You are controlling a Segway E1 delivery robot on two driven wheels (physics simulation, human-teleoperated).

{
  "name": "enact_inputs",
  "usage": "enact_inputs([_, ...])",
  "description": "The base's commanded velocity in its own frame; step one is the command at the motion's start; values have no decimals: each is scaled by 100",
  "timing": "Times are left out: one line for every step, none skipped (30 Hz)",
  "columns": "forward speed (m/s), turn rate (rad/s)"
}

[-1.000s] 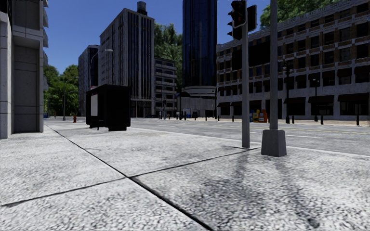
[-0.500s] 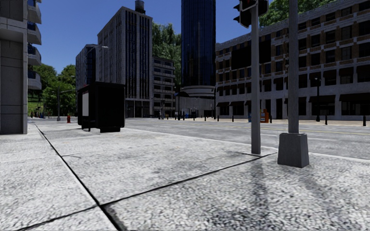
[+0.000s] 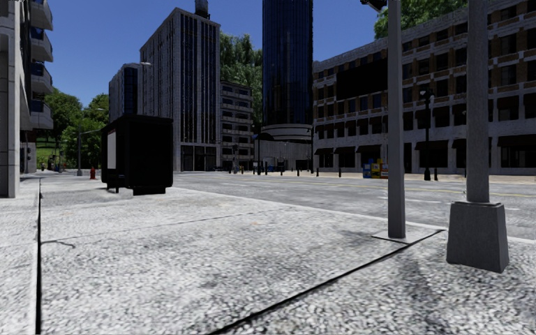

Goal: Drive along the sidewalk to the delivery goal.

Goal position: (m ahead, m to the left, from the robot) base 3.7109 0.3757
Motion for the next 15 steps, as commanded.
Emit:
enact_inputs([200, 0])
enact_inputs([200, 0])
enact_inputs([200, 0])
enact_inputs([200, 0])
enact_inputs([200, 0])
enact_inputs([200, 0])
enact_inputs([200, 0])
enact_inputs([200, 0])
enact_inputs([200, 0])
enact_inputs([200, 0])
enact_inputs([200, 0])
enact_inputs([200, 0])
enact_inputs([200, 0])
enact_inputs([200, 0])
enact_inputs([200, 0])
